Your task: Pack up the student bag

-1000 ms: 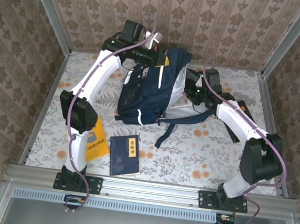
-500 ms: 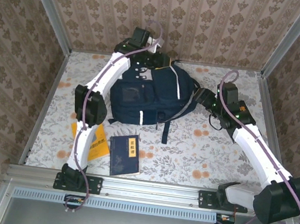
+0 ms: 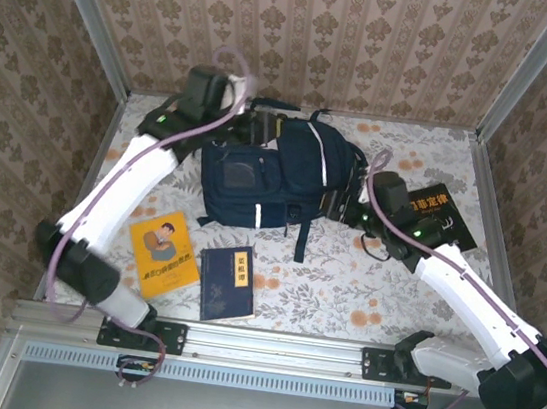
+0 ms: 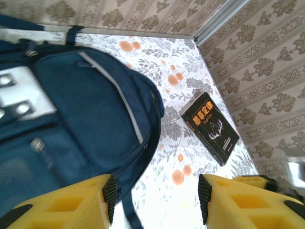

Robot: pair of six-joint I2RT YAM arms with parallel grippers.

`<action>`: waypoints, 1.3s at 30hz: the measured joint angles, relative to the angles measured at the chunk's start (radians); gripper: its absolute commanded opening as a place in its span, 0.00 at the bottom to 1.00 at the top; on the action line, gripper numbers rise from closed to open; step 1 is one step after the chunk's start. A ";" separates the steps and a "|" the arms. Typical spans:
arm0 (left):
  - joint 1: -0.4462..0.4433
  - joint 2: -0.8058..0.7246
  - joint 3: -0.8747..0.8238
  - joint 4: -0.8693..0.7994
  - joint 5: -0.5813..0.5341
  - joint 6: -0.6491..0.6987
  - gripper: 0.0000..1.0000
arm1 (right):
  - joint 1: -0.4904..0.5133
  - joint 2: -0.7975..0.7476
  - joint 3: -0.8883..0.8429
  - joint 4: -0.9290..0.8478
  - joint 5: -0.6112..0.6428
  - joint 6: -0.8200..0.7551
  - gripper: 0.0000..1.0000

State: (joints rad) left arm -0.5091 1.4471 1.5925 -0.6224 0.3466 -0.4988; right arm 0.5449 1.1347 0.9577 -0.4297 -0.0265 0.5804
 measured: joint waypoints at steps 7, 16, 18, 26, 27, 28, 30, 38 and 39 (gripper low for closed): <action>-0.023 -0.333 -0.495 -0.035 -0.087 -0.114 0.58 | 0.175 0.021 -0.065 0.003 -0.013 -0.005 0.73; -0.137 -0.565 -0.863 -0.214 -0.180 -0.299 0.68 | 0.325 0.165 -0.070 0.026 -0.034 0.011 0.74; -0.180 -0.604 -0.931 -0.206 -0.183 -0.344 0.69 | 0.335 0.184 -0.079 0.039 -0.034 0.025 0.74; -0.270 -0.602 -1.125 -0.144 -0.177 -0.452 0.69 | 0.376 0.232 -0.106 0.084 -0.048 0.060 0.74; -0.272 -0.593 -1.131 -0.129 -0.176 -0.458 0.69 | 0.377 0.233 -0.113 0.093 -0.054 0.066 0.74; -0.276 -0.579 -1.136 -0.107 -0.176 -0.465 0.69 | 0.377 0.235 -0.123 0.103 -0.061 0.075 0.74; -0.277 -0.547 -1.142 -0.070 -0.176 -0.475 0.69 | 0.377 0.238 -0.143 0.121 -0.070 0.089 0.74; -0.282 -0.439 -1.146 0.042 -0.179 -0.477 0.69 | 0.377 0.241 -0.187 0.161 -0.088 0.125 0.74; -0.283 -0.431 -1.145 0.051 -0.180 -0.477 0.69 | 0.377 0.242 -0.188 0.165 -0.088 0.127 0.74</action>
State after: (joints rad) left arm -0.7918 1.0157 0.4477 -0.5713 0.1669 -0.9760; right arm 0.9218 1.3769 0.7700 -0.2649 -0.1146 0.7074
